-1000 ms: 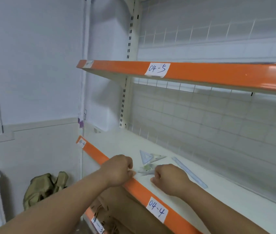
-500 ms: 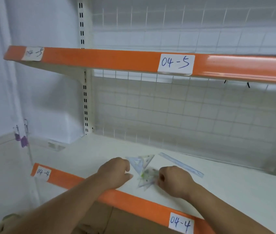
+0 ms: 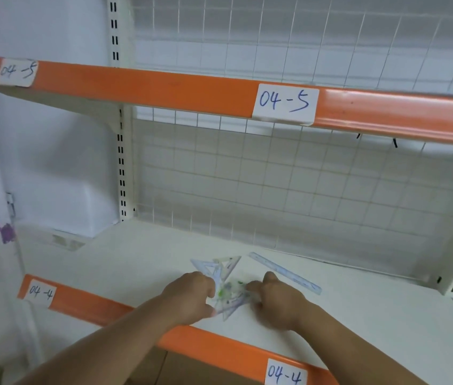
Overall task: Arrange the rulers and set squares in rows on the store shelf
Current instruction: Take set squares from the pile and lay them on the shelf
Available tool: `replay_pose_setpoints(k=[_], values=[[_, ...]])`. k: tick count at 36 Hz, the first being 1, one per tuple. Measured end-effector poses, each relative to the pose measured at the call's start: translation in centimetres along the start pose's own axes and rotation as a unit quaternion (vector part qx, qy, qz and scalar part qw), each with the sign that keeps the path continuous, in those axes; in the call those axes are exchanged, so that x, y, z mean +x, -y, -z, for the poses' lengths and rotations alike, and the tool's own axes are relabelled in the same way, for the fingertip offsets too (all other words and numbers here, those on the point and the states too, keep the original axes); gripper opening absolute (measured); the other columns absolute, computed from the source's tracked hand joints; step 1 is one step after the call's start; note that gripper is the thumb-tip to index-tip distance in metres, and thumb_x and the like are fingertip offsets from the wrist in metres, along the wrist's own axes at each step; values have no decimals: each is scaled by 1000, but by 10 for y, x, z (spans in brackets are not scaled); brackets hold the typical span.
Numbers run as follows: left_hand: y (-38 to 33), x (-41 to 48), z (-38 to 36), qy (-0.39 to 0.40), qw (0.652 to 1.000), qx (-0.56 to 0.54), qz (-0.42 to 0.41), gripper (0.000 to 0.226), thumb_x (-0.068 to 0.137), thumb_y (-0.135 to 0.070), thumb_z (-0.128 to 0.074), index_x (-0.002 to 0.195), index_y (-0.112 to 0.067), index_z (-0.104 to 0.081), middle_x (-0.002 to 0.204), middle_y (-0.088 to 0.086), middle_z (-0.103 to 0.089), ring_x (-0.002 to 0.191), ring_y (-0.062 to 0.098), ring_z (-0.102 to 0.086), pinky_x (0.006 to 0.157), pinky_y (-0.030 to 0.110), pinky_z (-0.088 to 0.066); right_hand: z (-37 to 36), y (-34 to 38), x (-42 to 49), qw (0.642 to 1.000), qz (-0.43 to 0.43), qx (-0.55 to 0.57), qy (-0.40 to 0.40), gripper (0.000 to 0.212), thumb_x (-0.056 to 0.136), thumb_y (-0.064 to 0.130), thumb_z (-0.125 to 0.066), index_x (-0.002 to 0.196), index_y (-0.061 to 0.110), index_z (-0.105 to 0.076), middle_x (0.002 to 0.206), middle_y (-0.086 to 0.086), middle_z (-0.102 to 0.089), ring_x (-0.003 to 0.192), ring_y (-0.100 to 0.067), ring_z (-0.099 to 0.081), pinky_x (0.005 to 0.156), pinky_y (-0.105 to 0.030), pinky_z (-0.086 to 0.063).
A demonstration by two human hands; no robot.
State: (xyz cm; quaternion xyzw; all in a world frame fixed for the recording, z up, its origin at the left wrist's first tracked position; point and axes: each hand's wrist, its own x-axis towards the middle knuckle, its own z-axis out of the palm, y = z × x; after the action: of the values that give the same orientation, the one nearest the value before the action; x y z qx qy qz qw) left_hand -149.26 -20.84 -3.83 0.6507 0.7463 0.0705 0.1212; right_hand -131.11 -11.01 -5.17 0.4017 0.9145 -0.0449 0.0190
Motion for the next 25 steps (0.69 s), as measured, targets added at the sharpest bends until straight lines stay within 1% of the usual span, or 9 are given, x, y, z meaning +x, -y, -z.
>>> replay_pose_setpoints(k=[3,6,9,12,14,16,20,22,25], values=[[6,3,2,0,1000,-6,9,47,88,-39,-64,130,-21,-53,129,-1,-50,116,16,-50,92,25,-42,-5,3,2,1000,10,-14,4,29,97,30,-39,121,24,-52,102,-2,-34,99,-28,-58,77,-32,-43],[10,6,4,5,1000,-7,26,48,87,-40,-65,130,-21,-53,130,-1,-50,117,16,-50,91,23,-41,-5,1,1,1000,2,-21,1,30,95,36,-44,114,18,-59,99,-1,-35,99,-27,-58,74,-29,-41],[14,9,3,9,999,-9,33,49,86,-41,-66,130,-21,-52,130,-2,-49,117,15,-50,89,22,-40,0,-3,1,1000,-2,-12,-10,33,92,37,-51,113,15,-62,103,-2,-42,101,-26,-58,78,-30,-47],[15,10,2,24,999,-6,41,54,85,-45,-66,131,-21,-50,130,-2,-48,117,15,-49,92,24,-42,4,-5,2,1000,-9,16,-22,38,91,39,-54,120,16,-58,116,-5,-47,106,-24,-56,84,-31,-48],[15,10,2,32,999,0,42,56,86,-49,-63,133,-21,-49,131,-1,-47,118,16,-49,93,26,-42,3,-6,3,999,-15,25,-19,39,91,41,-53,120,16,-56,112,-5,-46,108,-25,-55,83,-32,-46],[15,10,2,36,999,4,40,58,86,-52,-61,133,-21,-48,130,0,-46,117,16,-48,92,26,-41,2,-7,5,999,-18,28,-6,35,91,41,-52,113,15,-58,103,-3,-44,104,-25,-55,82,-32,-45],[13,11,1,41,999,6,34,64,84,-55,-63,135,-21,-45,130,-1,-45,119,16,-46,93,27,-41,1,-7,6,998,-39,54,10,33,90,39,-56,112,14,-59,111,-4,-57,101,-21,-56,84,-31,-46],[13,11,1,43,998,6,34,65,82,-55,-64,135,-21,-44,130,-1,-44,119,16,-45,94,27,-41,3,-6,6,997,-46,68,16,27,89,38,-59,104,15,-57,111,-3,-59,93,-18,-53,81,-29,-45],[12,12,1,46,998,6,33,66,81,-54,-66,134,-22,-44,130,-1,-44,120,16,-44,95,28,-41,5,-6,5,993,-55,102,31,22,86,35,-63,93,20,-49,100,2,-53,88,-15,-49,69,-23,-40]])
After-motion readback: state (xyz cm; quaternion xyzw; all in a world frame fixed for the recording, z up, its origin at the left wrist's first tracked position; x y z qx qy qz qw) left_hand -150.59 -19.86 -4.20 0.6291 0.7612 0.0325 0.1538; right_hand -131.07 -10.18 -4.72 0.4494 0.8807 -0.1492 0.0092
